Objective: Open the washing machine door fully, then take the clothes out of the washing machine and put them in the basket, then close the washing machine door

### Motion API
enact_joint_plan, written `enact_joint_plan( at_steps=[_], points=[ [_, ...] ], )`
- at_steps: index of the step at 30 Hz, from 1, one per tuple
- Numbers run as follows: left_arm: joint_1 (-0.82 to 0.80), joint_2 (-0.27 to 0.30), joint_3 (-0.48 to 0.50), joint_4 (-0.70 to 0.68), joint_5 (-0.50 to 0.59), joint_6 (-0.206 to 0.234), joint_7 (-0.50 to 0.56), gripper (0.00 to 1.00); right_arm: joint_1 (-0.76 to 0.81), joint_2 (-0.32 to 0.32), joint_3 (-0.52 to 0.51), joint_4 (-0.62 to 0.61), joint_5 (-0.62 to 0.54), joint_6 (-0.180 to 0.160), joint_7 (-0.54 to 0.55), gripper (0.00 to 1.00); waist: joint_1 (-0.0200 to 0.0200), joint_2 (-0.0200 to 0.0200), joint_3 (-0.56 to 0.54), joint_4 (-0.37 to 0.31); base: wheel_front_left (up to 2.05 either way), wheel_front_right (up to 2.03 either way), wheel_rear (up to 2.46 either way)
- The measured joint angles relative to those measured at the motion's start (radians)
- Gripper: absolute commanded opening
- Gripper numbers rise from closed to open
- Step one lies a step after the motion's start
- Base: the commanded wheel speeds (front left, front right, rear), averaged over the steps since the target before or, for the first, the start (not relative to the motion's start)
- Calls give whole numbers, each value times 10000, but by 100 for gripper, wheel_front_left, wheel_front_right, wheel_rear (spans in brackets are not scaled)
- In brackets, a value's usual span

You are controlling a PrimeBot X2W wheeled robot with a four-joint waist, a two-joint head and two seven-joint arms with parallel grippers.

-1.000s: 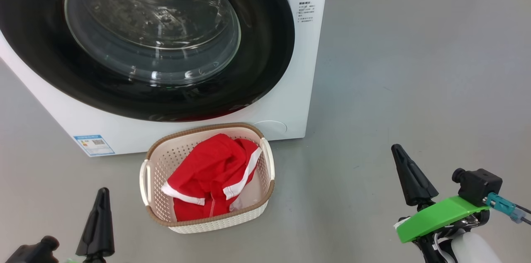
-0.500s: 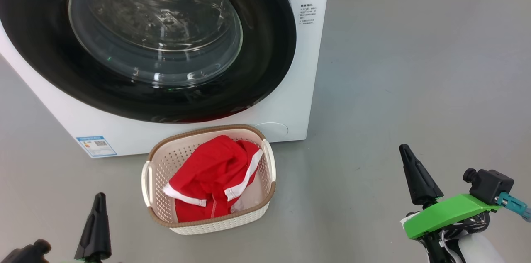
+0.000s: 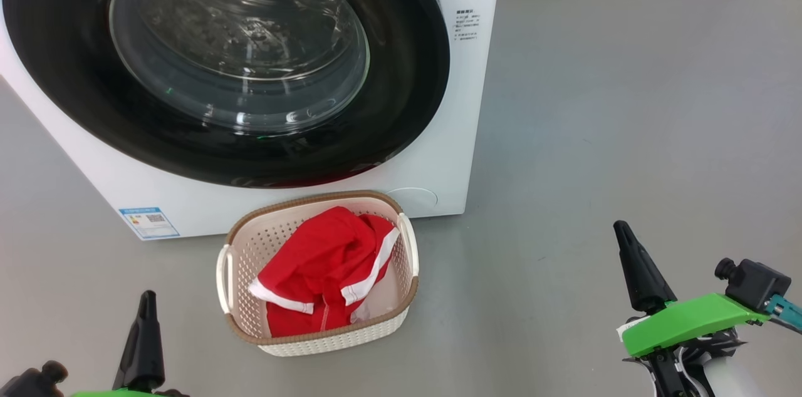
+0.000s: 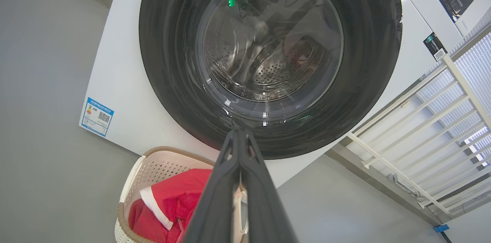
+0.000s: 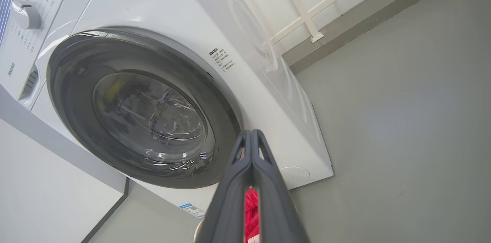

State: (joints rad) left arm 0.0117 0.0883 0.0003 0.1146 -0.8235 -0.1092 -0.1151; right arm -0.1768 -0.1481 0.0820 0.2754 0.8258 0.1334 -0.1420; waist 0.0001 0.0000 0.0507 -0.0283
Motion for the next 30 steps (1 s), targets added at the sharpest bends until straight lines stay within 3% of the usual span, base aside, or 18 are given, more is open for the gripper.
enact_joint_plan(
  at_steps=[30],
  points=[
    [-219, -211, 286, 562, -2984, -12, 805, 0, 360, 301, -683, -8, 3037, -10, 888, 0, 0, 0, -180, 107, 0, 0, 0]
  ],
)
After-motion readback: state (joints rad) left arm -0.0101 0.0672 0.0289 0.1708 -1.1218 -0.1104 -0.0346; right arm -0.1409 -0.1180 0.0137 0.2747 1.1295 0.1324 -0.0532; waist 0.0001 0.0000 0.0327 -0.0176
